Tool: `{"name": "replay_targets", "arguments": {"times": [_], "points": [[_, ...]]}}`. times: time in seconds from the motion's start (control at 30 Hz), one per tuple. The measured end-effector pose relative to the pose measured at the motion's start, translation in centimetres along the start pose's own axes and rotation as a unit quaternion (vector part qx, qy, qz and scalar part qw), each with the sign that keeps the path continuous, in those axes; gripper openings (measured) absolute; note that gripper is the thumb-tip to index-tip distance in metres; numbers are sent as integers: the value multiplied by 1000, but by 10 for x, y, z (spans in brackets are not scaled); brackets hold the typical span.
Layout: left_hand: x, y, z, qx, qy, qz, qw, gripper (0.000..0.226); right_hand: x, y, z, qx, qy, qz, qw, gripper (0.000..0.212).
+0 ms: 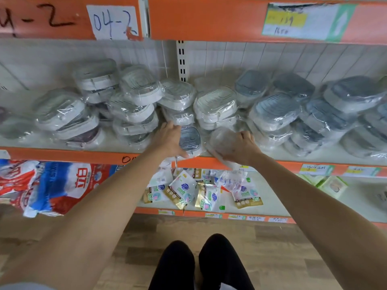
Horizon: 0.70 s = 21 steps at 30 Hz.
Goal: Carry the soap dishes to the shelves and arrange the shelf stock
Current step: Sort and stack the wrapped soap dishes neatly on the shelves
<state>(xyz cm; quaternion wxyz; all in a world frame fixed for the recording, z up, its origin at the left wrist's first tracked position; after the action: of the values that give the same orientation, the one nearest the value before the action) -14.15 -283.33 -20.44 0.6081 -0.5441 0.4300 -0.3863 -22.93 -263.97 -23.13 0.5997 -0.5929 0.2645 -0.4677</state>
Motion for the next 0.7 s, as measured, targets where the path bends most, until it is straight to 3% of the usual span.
{"name": "replay_targets", "arguments": {"times": [0.37, 0.53, 0.7], "points": [[-9, -3, -7, -33, 24, -49, 998, 77, 9, -23, -1, -39, -69, 115, 990, 90], [-13, 0, 1, -57, 49, -94, 993, 79, 10, -16, 4, -50, -68, 122, 989, 80], [-14, -1, 13, -44, 43, -106, 992, 51, 9, -20, 13, -66, -61, 106, 990, 75]]}}
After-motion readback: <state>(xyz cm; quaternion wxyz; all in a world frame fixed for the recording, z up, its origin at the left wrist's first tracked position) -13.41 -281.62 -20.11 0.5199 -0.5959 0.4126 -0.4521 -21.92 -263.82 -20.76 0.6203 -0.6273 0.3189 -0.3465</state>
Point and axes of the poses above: each hand's wrist, its own z-axis away from the middle knuckle, its own y-axis out of the palm, x = y × z, the point moved 6 cm from there along -z, towards the middle knuckle, and after that the axes turned 10 degrees about -x, right-handed, at the moved point
